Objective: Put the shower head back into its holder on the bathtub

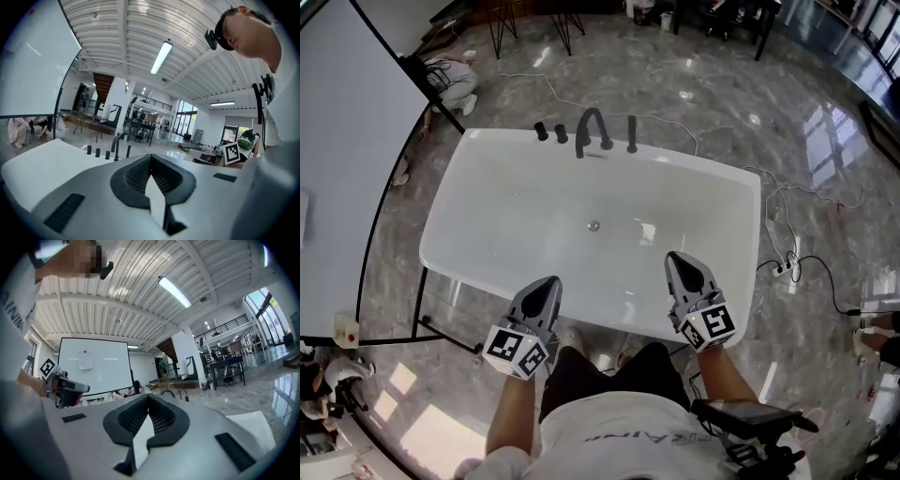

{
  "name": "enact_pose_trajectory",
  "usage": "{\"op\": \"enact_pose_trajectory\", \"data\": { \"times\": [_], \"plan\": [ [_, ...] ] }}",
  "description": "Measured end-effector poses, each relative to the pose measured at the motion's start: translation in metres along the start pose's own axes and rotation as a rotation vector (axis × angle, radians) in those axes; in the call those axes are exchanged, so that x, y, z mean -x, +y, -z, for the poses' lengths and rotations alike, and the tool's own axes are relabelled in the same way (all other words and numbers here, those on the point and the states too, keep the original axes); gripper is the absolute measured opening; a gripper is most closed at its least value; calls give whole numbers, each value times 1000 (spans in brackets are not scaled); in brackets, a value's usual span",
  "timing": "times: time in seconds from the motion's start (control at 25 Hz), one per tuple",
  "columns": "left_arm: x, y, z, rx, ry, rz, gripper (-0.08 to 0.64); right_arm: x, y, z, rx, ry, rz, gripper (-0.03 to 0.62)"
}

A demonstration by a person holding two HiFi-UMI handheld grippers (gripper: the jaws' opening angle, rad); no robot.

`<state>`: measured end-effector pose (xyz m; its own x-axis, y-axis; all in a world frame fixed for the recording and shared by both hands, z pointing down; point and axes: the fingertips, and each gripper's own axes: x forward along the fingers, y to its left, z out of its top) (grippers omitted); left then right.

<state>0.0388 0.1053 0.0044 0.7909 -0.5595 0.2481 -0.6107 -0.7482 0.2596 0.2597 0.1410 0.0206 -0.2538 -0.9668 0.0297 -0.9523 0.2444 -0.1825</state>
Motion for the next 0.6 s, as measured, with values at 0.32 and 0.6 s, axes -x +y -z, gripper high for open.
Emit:
{"op": "enact_pose_trajectory", "data": {
  "times": [0.32,0.6],
  "plan": [
    [16,-49,-33,-42,2,99,15,52,81,10,-8,106,-29,11],
    [68,-46,-49,-109,-75,161,15,57,112,-27,97,61,70,11]
  ]
}}
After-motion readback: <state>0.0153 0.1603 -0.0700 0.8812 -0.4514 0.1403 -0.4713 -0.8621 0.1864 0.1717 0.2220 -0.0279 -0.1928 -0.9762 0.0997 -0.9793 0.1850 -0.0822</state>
